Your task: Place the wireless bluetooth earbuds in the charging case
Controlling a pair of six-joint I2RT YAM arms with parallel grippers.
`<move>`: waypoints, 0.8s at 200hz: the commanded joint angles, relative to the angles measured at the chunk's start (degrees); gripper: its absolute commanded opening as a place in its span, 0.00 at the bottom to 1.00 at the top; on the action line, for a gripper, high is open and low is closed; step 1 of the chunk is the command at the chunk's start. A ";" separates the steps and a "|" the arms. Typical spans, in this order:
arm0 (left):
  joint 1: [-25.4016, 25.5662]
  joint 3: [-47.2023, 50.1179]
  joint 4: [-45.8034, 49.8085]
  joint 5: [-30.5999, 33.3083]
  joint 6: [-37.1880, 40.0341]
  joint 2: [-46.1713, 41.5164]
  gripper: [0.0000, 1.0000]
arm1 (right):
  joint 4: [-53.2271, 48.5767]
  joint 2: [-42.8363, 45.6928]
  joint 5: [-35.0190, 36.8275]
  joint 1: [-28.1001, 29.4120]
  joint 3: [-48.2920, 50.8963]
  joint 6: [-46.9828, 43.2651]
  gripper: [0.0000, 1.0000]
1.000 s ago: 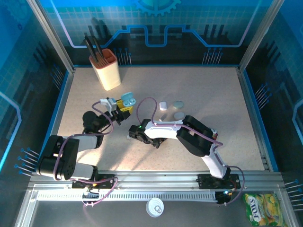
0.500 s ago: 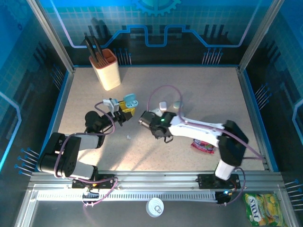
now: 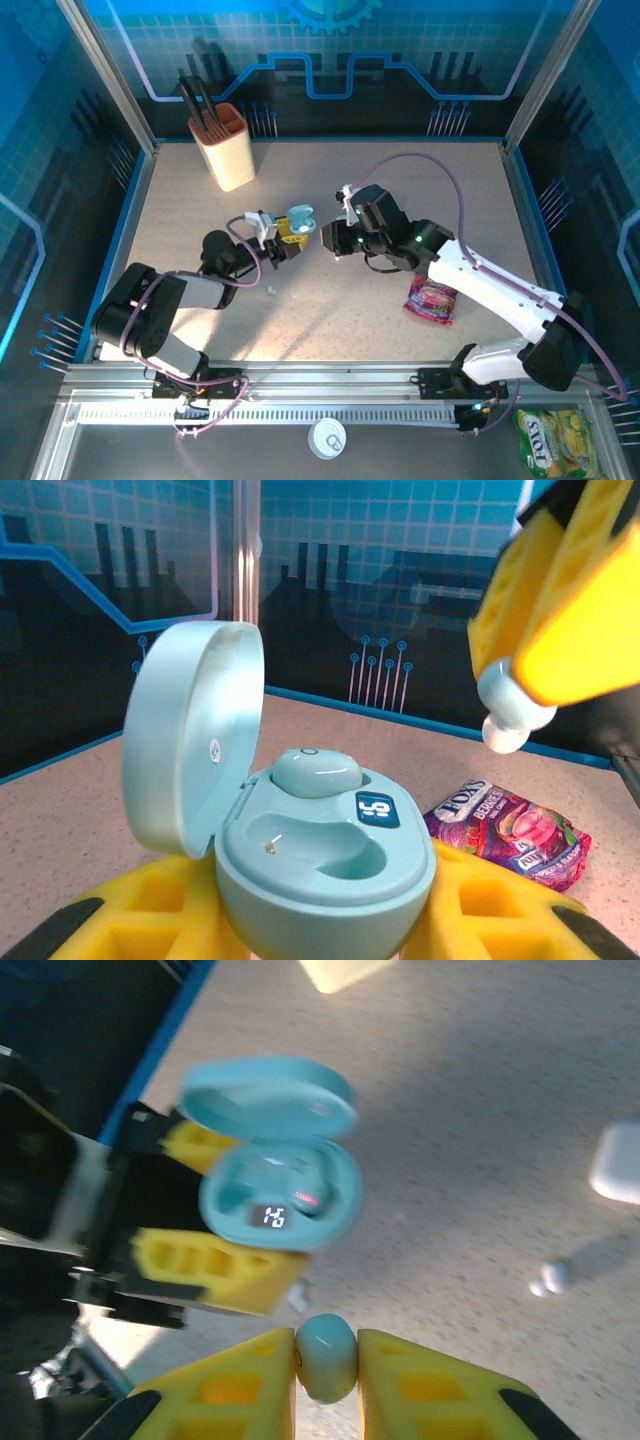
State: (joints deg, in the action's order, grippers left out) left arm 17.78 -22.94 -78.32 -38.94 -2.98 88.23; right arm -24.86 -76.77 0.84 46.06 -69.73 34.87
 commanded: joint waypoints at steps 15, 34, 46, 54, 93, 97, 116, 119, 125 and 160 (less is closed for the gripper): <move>2.35 -2.29 -1.92 1.31 3.60 1.38 0.32 | 5.16 -2.04 -6.98 -0.27 -3.53 -1.39 0.21; 3.32 -2.71 -1.92 1.49 4.19 1.52 0.32 | 5.77 -3.71 -7.54 -0.32 -4.58 -1.72 0.21; 3.79 -2.76 -1.92 1.41 4.60 1.48 0.32 | 6.05 -4.44 -7.52 -0.27 -5.20 -1.95 0.21; 4.06 -2.83 -1.92 1.19 4.72 1.58 0.32 | 6.12 -5.06 -7.66 -0.30 -5.71 -2.09 0.21; 4.41 -2.74 -1.90 0.97 4.65 1.01 0.32 | 5.26 -7.66 -6.85 -0.37 -6.95 -2.86 0.20; 4.44 -2.74 -1.92 0.97 4.65 0.86 0.32 | 5.20 -7.77 -6.67 -0.40 -6.99 -2.81 0.21; 4.54 -2.79 -1.92 1.14 4.43 0.67 0.32 | 5.11 -8.13 -6.39 -0.42 -6.90 -2.79 0.21; 4.53 -2.81 -1.92 1.22 4.41 0.66 0.32 | 5.09 -8.21 -6.38 -0.40 -6.91 -2.73 0.21; 4.54 -2.79 -1.97 1.49 4.32 0.65 0.32 | 5.09 -8.39 -6.23 -0.37 -6.81 -2.71 0.21; 4.54 -3.19 -1.94 2.29 4.11 0.90 0.32 | 4.58 -9.34 -5.69 -0.54 -6.46 -2.35 0.21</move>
State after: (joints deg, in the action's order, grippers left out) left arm 21.93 -24.32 -78.37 -37.50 0.16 89.27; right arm -20.40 -84.88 -5.28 46.04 -74.78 33.10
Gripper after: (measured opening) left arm 0.357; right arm 0.206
